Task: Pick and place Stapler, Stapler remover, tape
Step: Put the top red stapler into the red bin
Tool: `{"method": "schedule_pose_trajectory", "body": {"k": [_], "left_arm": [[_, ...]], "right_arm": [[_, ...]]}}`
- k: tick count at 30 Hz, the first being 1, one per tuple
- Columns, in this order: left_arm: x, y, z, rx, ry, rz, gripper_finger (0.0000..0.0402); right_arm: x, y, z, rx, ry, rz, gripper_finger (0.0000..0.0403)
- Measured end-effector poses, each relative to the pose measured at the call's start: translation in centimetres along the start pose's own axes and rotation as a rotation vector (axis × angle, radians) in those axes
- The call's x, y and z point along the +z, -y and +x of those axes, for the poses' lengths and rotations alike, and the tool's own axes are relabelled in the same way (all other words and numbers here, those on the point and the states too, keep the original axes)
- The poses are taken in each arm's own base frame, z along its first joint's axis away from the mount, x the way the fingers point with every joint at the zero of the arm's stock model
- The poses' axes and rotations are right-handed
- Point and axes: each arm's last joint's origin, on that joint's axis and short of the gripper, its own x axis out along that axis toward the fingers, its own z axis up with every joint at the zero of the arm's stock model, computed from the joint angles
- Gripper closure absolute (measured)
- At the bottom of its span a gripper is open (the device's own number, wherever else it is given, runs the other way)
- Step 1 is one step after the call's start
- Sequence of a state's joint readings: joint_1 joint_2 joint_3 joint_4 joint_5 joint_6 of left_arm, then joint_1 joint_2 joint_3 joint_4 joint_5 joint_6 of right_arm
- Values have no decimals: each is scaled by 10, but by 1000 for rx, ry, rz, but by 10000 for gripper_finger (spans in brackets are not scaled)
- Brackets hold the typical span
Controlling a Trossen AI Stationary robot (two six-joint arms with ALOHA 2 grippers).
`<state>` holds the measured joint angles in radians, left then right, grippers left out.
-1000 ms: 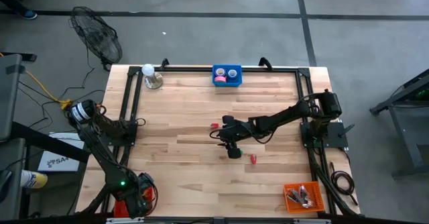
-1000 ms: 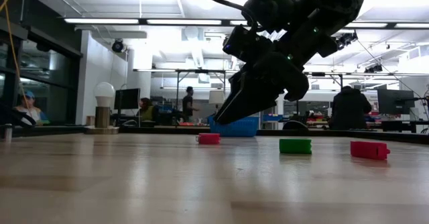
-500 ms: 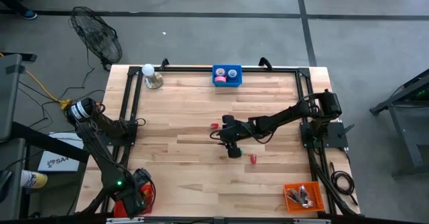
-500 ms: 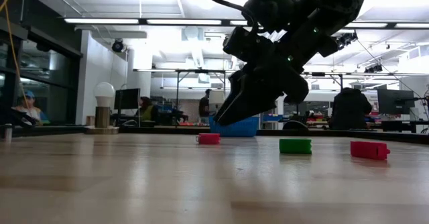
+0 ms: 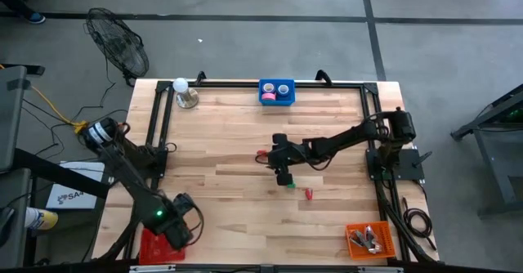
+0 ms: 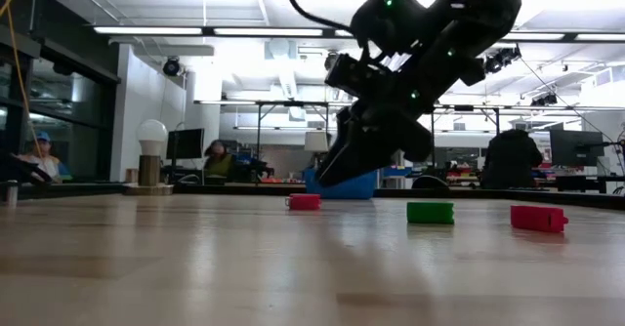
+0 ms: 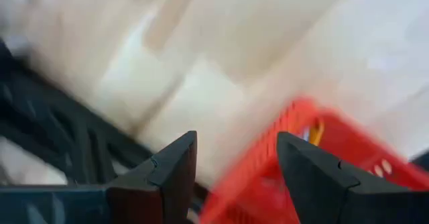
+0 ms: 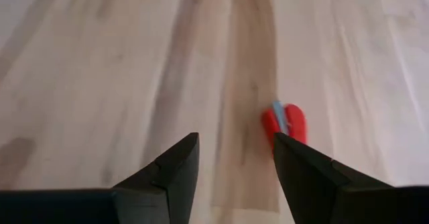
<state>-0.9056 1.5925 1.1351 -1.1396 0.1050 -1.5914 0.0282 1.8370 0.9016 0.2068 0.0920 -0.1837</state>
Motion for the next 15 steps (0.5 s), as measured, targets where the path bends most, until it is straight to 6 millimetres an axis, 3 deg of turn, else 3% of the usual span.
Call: {"method": "schedule_pose_trajectory", "body": {"k": [15], "left_arm": [[80,-13,-10,173,411,260,202]], "right_arm": [[-17,28,1,-52,-122,51,221]]}}
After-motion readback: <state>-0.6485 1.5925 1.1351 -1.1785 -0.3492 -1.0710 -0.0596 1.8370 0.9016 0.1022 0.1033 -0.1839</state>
